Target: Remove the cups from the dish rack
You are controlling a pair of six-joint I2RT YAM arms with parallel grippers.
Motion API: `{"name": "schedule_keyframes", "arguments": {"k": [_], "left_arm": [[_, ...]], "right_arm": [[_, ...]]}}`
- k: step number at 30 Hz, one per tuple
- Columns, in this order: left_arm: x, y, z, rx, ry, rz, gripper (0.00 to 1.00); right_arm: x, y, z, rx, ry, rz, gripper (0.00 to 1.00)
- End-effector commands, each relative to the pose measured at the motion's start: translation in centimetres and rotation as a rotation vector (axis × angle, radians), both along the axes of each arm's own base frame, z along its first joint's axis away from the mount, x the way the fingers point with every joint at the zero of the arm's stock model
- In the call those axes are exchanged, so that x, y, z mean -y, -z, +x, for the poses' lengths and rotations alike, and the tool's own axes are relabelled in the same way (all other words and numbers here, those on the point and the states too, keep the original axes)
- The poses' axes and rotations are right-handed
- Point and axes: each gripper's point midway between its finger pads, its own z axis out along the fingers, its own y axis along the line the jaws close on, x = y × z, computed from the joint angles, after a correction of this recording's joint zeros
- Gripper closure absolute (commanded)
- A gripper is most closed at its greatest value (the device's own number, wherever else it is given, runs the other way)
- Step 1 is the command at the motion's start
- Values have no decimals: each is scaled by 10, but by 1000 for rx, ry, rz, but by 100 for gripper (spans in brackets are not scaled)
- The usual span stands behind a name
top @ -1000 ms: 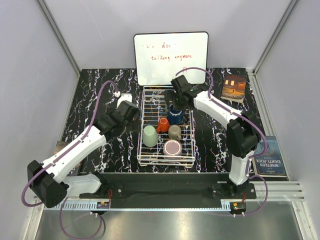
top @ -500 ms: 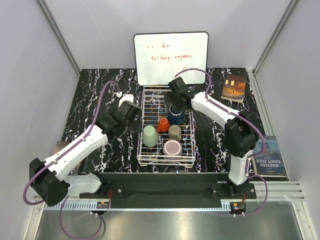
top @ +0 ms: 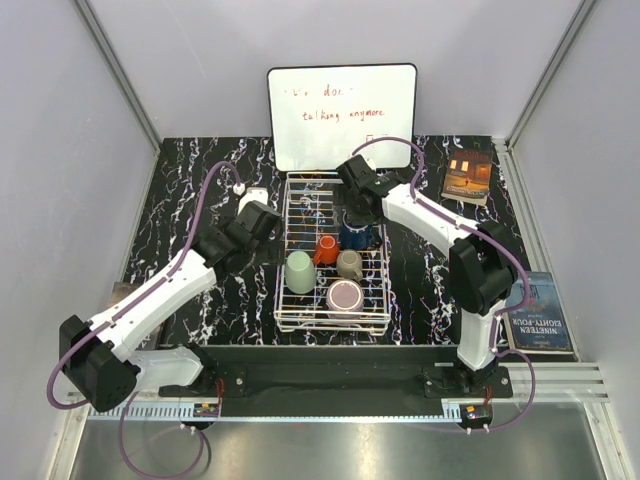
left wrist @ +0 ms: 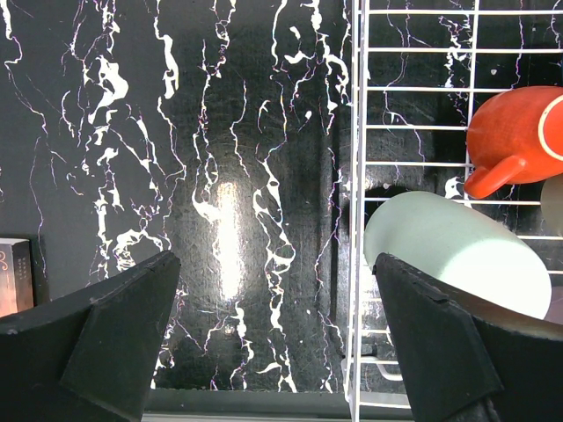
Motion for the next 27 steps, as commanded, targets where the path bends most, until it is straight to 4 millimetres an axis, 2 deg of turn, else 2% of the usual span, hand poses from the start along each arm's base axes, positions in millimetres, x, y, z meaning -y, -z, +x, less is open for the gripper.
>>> {"name": "schedule_keyframes", "arguments": {"k": [1,9,15,22,23,24,25,26,27], "left_arm": [[7,-5,7,31,17,-22,1],[12,-12,11,43,20,-38,1],[23,-31,20,80,21,-89,1],[32,-57,29,139,10,-153,1],[33,-62,31,154,8,-170,1],[36,-68,32,169,10,-194,1],[40,-71,32,173,13,-223,1],[45,-78,34,198,18,-260,1],[45,-83,31,219,26,-291,1]], "right_arm": [[31,29,-40,-152,3,-146,100],[7,-60,-30,15,-36,38,100],[-15,-118,-34,92,-96,213,100],[-28,-176,-37,200,-126,377,100],[-32,-189,-44,203,-145,438,100],[-35,-193,-42,228,-151,488,100],[-30,-198,-38,245,-140,533,100],[-30,-218,-47,262,-149,634,100],[-32,-218,-42,294,-153,706,100]]}}
